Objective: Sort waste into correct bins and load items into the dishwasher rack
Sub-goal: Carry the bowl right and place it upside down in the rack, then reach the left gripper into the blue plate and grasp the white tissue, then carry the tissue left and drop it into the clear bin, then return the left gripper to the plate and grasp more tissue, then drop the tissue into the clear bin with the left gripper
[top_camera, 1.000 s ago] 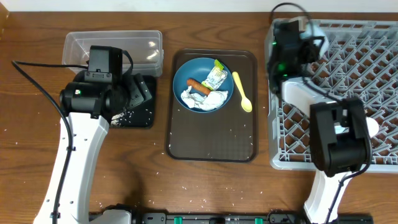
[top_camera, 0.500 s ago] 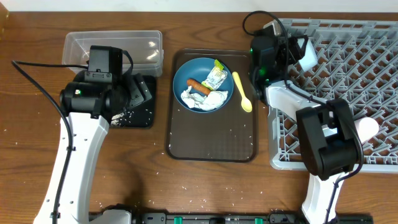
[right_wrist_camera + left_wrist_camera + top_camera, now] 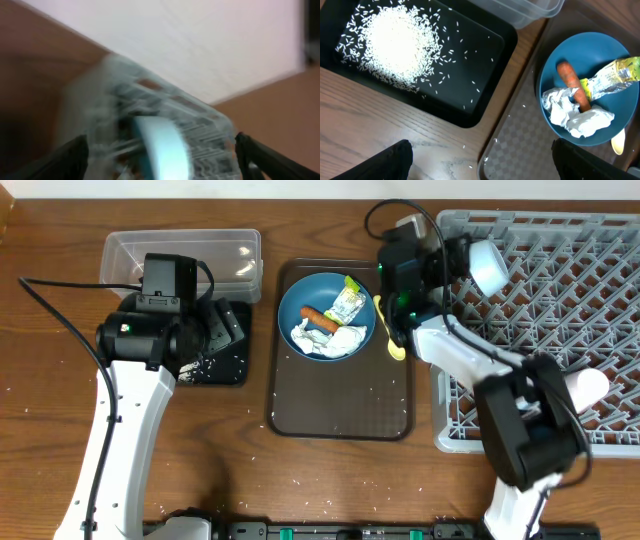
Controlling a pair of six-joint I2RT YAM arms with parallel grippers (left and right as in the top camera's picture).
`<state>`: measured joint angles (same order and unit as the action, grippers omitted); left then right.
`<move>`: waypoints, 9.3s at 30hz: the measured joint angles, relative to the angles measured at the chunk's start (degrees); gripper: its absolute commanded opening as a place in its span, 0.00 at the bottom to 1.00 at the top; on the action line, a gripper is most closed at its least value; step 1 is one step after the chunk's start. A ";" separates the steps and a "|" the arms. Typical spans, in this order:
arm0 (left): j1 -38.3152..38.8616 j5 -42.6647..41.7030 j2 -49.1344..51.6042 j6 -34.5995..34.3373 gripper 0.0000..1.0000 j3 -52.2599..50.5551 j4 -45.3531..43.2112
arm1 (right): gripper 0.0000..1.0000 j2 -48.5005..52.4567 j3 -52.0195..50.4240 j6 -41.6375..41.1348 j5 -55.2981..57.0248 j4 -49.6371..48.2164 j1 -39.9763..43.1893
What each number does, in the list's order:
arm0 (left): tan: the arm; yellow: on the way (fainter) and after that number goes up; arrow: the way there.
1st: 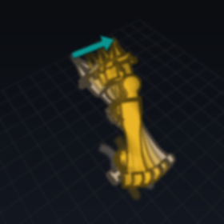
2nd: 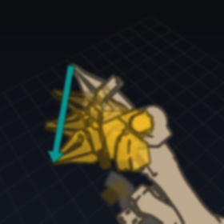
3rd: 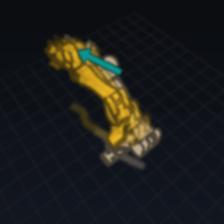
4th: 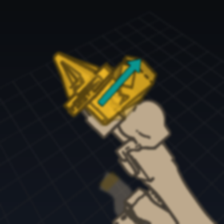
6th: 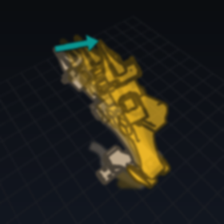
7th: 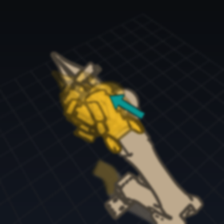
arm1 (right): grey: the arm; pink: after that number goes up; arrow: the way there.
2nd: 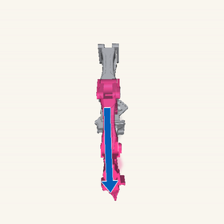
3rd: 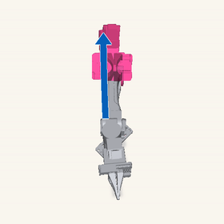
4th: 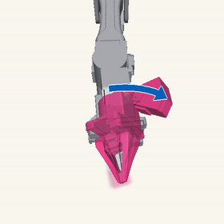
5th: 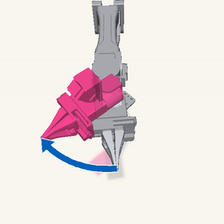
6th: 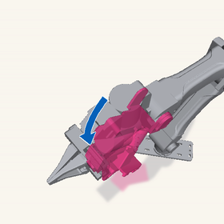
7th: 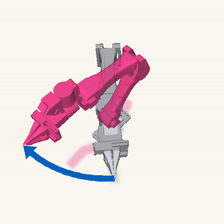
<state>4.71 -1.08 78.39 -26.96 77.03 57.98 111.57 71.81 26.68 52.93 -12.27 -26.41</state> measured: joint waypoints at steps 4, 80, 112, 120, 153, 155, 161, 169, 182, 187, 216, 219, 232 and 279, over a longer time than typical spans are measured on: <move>-0.02 0.02 0.00 0.00 0.92 -0.02 -0.04 | 0.99 -4.83 0.20 -8.04 -19.19 15.69 -3.52; 25.46 4.28 35.63 2.08 0.40 -0.02 -28.59 | 0.99 -39.04 -0.04 -41.64 -64.94 48.37 33.05; 21.90 2.97 16.68 2.47 0.36 5.81 -21.46 | 0.99 -38.97 -0.04 -41.77 -64.94 48.41 33.05; 22.16 2.64 24.52 9.57 0.55 5.81 -19.52 | 0.98 -38.97 -0.04 -41.77 -64.94 48.46 33.05; 22.03 1.05 37.27 14.97 0.06 7.61 -16.06 | 0.98 -38.95 -0.04 -41.77 -64.94 48.68 33.05; 21.20 1.03 34.88 14.67 0.06 9.55 -14.45 | 0.98 -38.95 -0.04 -41.77 -64.94 48.68 33.05; 18.01 1.14 25.18 14.27 0.06 13.70 -13.60 | 0.98 -38.93 -0.04 -41.77 -64.92 48.68 33.05; 10.12 9.62 22.40 13.84 0.06 14.23 -19.50 | 0.98 -38.93 -0.04 -41.77 -64.92 48.72 33.05; -1.64 13.40 33.14 13.49 0.72 14.01 -31.21 | 0.98 -37.40 -0.04 -41.77 -64.92 48.63 33.05; -0.76 11.58 31.87 13.75 0.73 14.01 -29.46 | 0.98 -36.92 -0.04 -41.77 -64.92 48.57 33.05; 28.81 -3.08 37.70 26.82 0.80 11.58 -21.86 | 0.97 -36.94 -0.04 -41.77 -64.92 49.33 33.05; 29.22 -3.08 37.79 26.99 0.79 11.58 -22.53 | 0.97 -36.94 -0.04 -41.77 -64.92 49.33 33.05; 28.89 -3.30 37.88 26.77 0.59 11.58 -22.60 | 0.97 -36.94 -0.04 -41.77 -64.92 49.53 33.05; 6.73 13.38 28.85 16.00 0.22 13.07 -34.32 | 0.97 -36.94 -0.04 -41.75 -64.92 49.53 33.05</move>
<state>11.44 12.29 107.24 -10.96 90.11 23.66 74.63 71.77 -15.07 -11.99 37.26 6.63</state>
